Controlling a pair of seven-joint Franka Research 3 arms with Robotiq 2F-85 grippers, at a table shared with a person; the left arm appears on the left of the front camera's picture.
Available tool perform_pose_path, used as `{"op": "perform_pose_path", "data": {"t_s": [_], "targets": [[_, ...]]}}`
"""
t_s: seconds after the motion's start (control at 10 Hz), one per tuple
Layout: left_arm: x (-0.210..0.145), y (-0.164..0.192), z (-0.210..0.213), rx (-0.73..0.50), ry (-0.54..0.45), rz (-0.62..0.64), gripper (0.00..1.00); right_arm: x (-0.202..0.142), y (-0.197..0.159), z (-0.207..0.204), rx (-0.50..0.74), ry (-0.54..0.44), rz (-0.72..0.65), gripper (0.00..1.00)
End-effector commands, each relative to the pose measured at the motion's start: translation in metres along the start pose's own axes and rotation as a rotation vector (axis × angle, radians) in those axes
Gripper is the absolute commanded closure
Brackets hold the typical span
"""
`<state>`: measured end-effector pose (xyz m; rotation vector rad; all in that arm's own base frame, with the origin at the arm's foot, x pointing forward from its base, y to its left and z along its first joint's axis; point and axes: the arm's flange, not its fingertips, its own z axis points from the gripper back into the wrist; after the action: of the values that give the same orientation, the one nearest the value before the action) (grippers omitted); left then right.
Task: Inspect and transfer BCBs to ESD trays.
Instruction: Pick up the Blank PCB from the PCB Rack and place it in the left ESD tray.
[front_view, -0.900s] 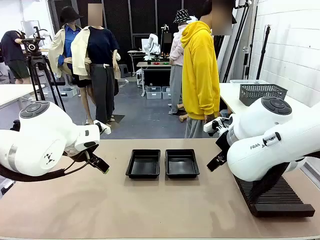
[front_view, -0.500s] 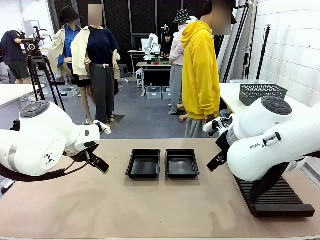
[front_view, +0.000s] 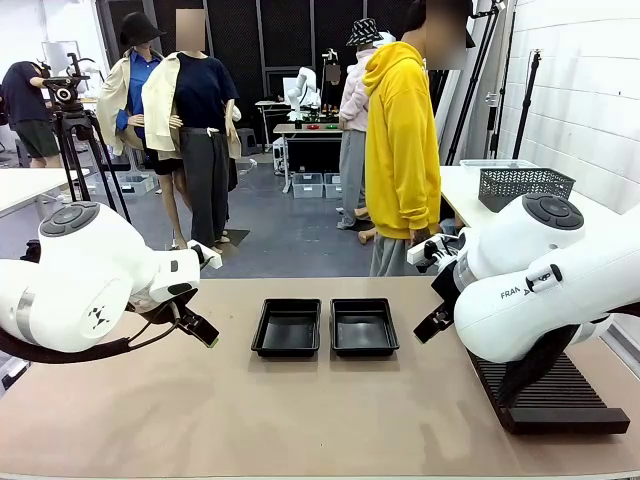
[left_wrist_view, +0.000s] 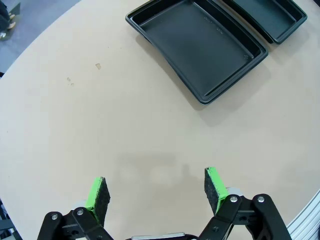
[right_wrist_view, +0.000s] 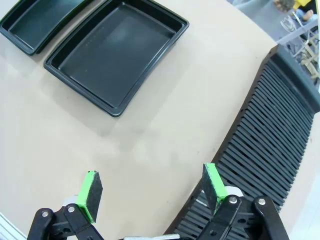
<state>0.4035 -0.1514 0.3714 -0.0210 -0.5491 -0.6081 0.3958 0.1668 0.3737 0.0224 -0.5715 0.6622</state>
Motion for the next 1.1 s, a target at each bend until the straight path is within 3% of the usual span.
{"op": "perform_pose_path", "data": {"t_s": [0.0, 0.4, 0.7, 0.8, 1.0], "targets": [[0.000, 0.000, 0.000, 0.000, 0.000, 0.001, 0.00, 0.000, 0.000, 0.000, 0.000, 0.000, 0.000, 0.00], [0.001, 0.007, 0.007, -0.012, -0.002, 0.029, 0.00, 0.007, -0.004, 0.008, 0.012, 0.008, -0.008, 0.00], [0.027, 0.037, 0.040, -0.128, -0.029, 0.051, 0.00, 0.027, -0.028, 0.034, 0.054, 0.026, -0.085, 0.00], [0.037, 0.050, 0.051, -0.157, -0.005, 0.041, 0.00, 0.035, -0.039, 0.041, 0.110, 0.054, -0.107, 0.00], [0.065, 0.091, 0.068, -0.288, 0.151, 0.113, 0.00, 0.059, -0.071, 0.064, 0.283, 0.109, -0.157, 0.00]]}}
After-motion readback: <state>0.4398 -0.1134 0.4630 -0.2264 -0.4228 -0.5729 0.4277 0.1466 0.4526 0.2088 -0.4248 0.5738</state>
